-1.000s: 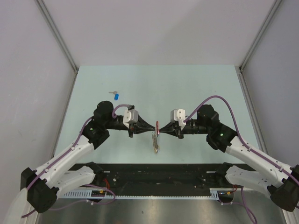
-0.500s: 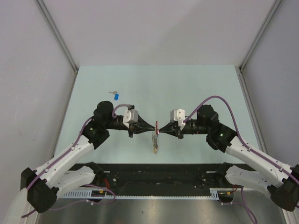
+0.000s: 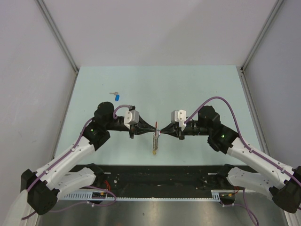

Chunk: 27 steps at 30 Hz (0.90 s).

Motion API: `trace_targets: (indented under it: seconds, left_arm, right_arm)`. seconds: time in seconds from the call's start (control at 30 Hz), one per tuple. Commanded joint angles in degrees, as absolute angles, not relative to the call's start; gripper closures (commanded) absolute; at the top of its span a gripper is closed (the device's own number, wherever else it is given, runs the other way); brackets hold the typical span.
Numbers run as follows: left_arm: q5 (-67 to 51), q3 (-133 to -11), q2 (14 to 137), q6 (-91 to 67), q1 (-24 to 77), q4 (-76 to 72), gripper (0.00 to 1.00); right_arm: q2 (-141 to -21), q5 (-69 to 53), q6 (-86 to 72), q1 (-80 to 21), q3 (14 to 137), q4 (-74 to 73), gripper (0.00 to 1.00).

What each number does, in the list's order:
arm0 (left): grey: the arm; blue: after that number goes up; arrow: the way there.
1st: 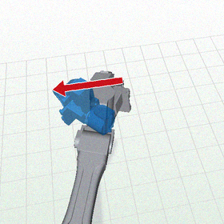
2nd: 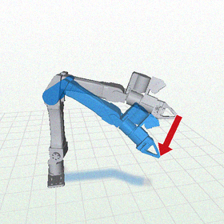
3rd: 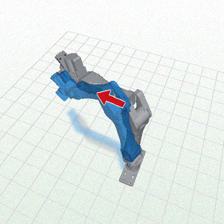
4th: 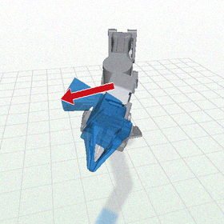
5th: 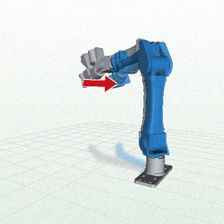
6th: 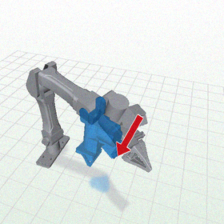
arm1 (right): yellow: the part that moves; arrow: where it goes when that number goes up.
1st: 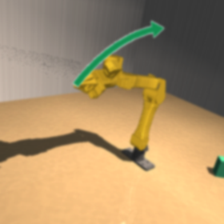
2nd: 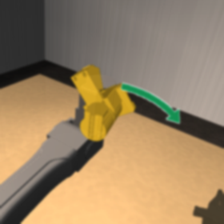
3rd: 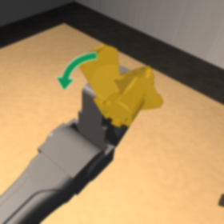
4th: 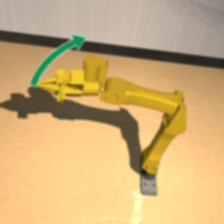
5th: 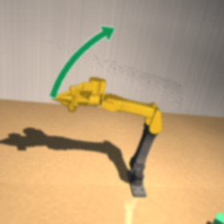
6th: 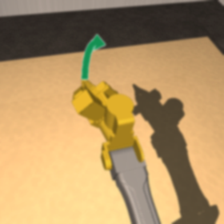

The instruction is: Put the keys on the keyring

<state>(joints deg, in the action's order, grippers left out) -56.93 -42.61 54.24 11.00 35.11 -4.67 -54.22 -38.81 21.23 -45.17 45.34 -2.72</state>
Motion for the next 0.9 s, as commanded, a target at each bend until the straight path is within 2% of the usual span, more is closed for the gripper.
trace_targets:
  seconds: [0.0,0.87]
  left_arm:
    - [-57.57,-43.59,53.26,10.63,34.72,-6.68,0.99]
    - [-56.51,-43.68,53.96,10.11,34.72,-6.77,1.0]
  right_arm:
    - [-54.23,-37.97,21.01,-45.44,45.88,-1.05,1.0]
    - [-53.7,-39.38,21.71,-45.53,45.88,-1.05,1.0]
